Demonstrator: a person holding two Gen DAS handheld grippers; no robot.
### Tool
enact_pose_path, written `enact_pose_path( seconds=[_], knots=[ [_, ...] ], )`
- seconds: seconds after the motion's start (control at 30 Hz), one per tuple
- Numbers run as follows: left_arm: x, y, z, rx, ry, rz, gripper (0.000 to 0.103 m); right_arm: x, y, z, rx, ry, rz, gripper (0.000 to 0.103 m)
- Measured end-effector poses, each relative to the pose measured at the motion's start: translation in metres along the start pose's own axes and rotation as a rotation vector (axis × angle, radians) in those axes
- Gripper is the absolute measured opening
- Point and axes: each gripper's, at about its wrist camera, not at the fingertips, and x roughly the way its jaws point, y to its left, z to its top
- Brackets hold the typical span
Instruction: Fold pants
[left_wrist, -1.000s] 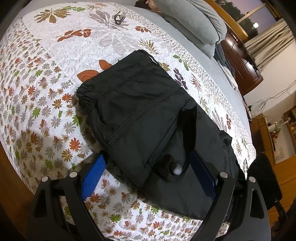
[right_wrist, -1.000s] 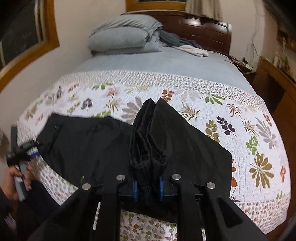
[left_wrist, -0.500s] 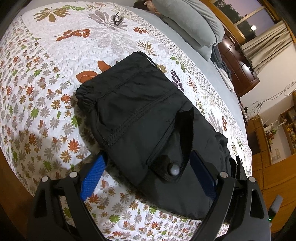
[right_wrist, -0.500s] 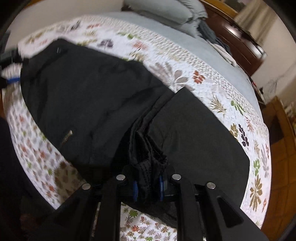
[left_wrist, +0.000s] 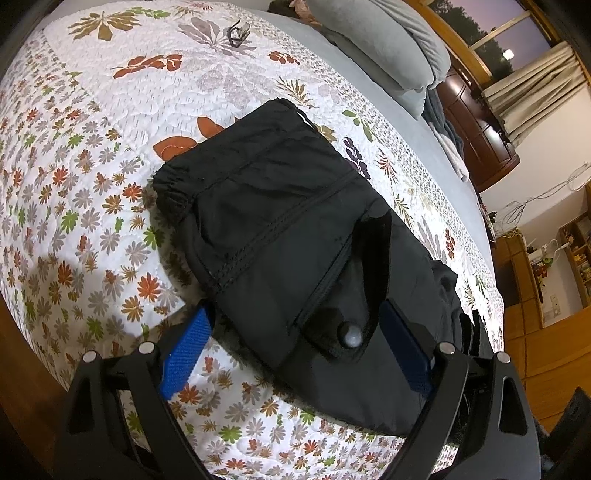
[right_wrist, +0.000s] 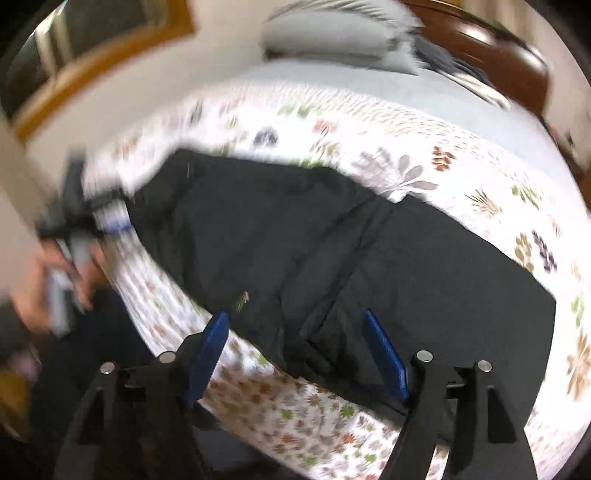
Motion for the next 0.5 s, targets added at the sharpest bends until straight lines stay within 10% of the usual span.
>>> enact_pose_path(
  seconds=[0.13, 0.5],
  knots=[
    [-0.001, 0.002, 0.0, -0.008, -0.001, -0.011, 0.09, 0.029, -0.038, 0.0, 0.118, 0.102, -0.094, 0.058],
    [-0.009, 0.041, 0.007, -0.217, 0.002, -0.123, 0.091, 0.057, -0.023, 0.014, -0.033, 0.315, -0.089, 0.064]
  ],
)
